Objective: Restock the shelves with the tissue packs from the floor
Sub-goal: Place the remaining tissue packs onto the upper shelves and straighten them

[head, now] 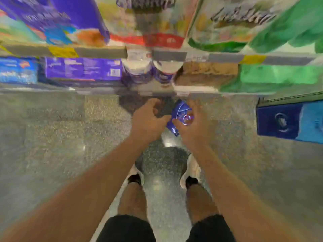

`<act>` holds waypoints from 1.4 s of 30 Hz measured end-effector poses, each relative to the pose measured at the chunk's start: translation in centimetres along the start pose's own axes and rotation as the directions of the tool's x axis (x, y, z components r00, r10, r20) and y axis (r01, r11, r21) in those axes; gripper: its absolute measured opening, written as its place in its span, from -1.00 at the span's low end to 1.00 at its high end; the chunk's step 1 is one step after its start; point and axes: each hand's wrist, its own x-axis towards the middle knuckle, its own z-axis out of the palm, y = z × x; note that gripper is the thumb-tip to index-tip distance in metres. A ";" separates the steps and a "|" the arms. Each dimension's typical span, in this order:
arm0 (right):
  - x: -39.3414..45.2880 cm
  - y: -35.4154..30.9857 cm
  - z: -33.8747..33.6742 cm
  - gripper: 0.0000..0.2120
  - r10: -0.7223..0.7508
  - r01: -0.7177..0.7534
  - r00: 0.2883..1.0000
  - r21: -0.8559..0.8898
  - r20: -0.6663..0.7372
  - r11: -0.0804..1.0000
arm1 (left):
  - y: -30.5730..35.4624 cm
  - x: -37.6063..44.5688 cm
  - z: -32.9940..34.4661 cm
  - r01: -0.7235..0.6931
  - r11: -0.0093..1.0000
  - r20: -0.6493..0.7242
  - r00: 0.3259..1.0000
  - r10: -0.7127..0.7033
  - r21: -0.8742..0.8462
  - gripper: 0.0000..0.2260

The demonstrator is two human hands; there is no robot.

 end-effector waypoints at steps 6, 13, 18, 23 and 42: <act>7.8 21.7 13.3 -0.25 0.265 -0.267 0.962 0.020 0.061 0.964 | -13.8 9.6 21.6 0.132 0.991 0.068 0.989 -0.133 0.026 -0.58; 15.7 37.3 23.2 0.01 0.483 -0.493 0.866 0.063 0.125 0.868 | -24.0 20.3 35.5 0.097 0.991 0.027 0.995 -0.100 0.089 -0.40; 16.0 38.1 25.4 0.05 0.471 -0.482 0.865 0.025 0.170 0.876 | -26.9 22.6 36.5 0.356 0.933 0.204 0.918 -0.339 -0.052 -0.31; 12.9 32.1 22.2 -0.14 0.497 -0.499 0.860 -0.010 0.116 0.867 | -22.3 18.8 31.6 0.367 0.930 0.124 0.922 -0.368 0.029 -0.51; -12.1 -21.0 -7.1 -0.48 0.044 -0.187 0.967 0.584 0.249 0.790 | 14.0 -15.4 -23.9 0.017 0.861 -0.431 0.870 0.237 0.509 -0.50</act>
